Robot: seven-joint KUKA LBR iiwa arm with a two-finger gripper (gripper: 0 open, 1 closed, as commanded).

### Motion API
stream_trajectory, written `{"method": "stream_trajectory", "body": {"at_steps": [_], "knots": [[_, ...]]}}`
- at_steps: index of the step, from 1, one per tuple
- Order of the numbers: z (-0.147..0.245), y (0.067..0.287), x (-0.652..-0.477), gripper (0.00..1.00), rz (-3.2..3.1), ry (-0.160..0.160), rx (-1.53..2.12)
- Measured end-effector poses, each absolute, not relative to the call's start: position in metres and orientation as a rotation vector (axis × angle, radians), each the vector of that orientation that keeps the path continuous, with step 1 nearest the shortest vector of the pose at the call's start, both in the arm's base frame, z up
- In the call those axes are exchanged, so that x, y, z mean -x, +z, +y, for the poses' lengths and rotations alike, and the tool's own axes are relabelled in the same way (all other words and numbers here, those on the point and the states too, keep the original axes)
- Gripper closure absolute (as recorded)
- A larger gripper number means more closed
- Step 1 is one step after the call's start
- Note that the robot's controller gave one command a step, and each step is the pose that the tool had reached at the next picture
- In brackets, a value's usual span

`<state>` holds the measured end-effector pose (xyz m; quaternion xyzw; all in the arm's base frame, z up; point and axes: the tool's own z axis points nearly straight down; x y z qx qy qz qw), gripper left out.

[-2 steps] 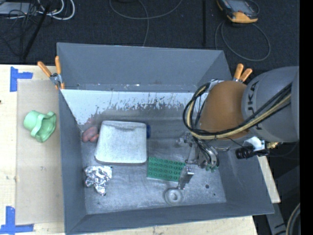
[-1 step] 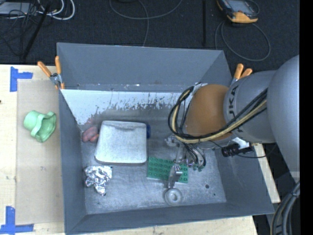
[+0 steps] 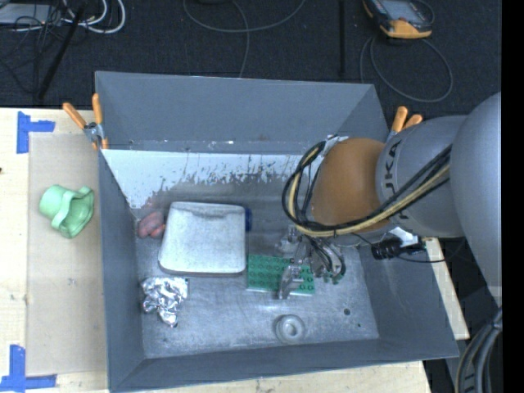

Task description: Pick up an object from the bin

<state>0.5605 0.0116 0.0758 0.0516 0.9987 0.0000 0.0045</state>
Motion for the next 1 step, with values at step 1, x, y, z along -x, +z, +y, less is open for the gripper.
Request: {"method": "stream_trajectory", "body": {"at_steps": [1], "knots": [[0.0156, 0.2331, -0.5509, 1.00, 3.133, 0.000, -0.063]]}}
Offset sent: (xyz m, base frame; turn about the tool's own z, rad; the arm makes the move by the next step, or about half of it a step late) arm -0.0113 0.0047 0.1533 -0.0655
